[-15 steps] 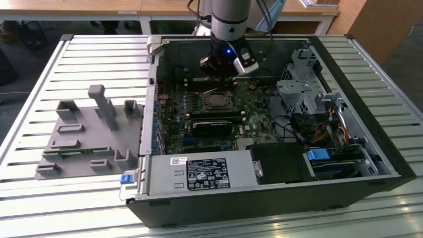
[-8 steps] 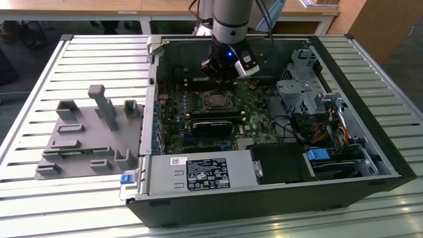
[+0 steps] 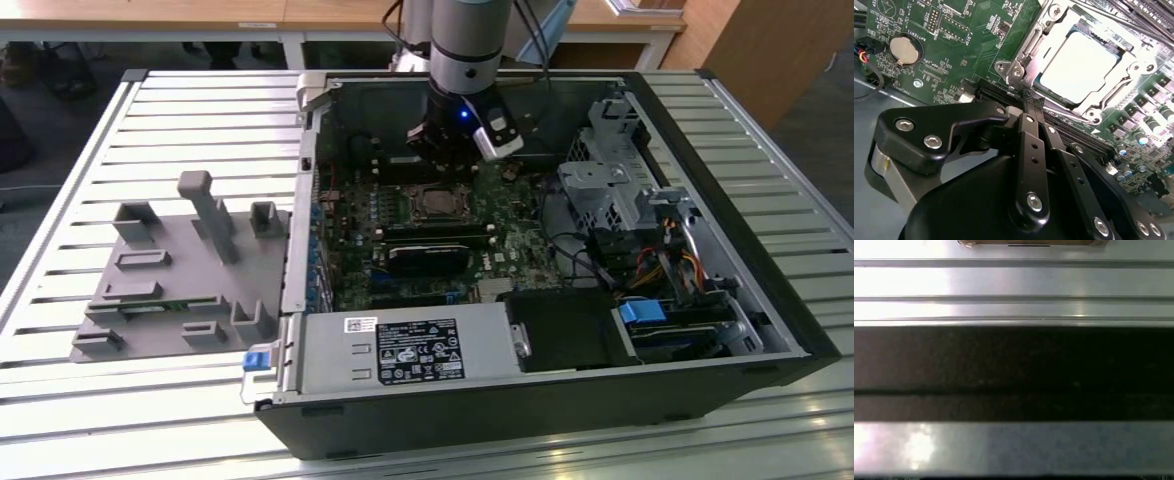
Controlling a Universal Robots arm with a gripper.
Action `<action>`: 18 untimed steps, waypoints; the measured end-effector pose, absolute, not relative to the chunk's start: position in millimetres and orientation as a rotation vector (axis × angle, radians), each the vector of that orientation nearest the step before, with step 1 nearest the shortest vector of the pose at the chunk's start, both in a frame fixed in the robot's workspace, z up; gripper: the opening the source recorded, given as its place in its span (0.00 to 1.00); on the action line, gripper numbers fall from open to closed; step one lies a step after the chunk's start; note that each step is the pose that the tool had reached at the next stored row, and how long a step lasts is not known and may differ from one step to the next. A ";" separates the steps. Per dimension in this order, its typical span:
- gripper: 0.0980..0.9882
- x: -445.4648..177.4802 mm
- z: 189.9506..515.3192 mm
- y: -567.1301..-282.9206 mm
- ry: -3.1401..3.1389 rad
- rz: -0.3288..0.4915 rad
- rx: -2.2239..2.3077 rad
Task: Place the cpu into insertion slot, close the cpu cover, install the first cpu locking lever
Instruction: 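Close the cpu cover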
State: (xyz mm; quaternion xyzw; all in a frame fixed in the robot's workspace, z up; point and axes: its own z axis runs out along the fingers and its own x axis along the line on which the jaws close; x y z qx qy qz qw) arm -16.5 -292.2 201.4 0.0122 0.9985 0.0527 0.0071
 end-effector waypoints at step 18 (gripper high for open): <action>0.01 -16.4 200.7 -292.2 3.123 0.161 0.038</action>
